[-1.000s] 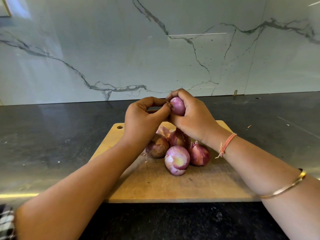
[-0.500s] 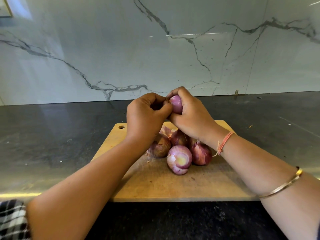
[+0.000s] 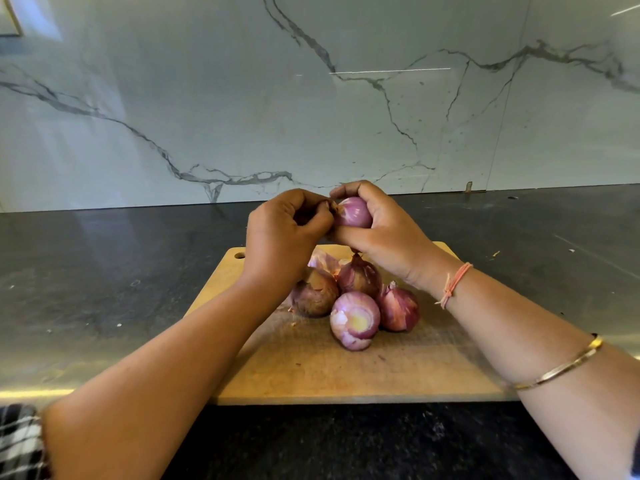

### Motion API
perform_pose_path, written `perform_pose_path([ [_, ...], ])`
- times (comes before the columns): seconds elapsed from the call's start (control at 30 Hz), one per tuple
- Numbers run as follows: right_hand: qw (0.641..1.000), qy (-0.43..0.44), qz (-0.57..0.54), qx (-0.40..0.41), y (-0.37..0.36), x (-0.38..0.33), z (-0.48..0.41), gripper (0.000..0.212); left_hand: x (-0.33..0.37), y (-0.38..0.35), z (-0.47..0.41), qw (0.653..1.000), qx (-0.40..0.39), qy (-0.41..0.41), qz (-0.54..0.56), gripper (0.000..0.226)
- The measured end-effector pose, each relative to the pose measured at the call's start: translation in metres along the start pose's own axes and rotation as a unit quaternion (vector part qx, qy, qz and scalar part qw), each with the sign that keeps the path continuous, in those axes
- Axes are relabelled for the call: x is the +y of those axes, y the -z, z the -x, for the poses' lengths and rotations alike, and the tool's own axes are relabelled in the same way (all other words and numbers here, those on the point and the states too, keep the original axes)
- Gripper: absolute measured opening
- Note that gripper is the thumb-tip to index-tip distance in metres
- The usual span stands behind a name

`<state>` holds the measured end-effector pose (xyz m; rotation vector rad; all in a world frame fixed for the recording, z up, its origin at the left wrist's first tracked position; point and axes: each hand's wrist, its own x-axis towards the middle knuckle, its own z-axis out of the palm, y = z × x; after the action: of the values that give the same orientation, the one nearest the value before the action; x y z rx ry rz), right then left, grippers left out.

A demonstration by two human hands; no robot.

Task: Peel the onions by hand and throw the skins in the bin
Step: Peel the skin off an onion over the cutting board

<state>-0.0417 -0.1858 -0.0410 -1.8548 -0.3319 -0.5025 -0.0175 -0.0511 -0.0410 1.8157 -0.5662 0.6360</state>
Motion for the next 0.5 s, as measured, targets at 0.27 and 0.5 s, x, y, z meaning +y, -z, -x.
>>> perform_pose_path([
  [0.27, 0.999, -0.019, -0.047, -0.012, 0.004, -0.001, 0.001, 0.038, -0.003, 0.008, -0.005, 0.993, 0.017, 0.078, 0.088, 0.023],
  [0.5, 0.997, -0.014, -0.076, 0.010, 0.004, -0.001, 0.002, 0.031, 0.005, 0.005, 0.005, 0.994, -0.049, 0.019, 0.095, 0.012],
])
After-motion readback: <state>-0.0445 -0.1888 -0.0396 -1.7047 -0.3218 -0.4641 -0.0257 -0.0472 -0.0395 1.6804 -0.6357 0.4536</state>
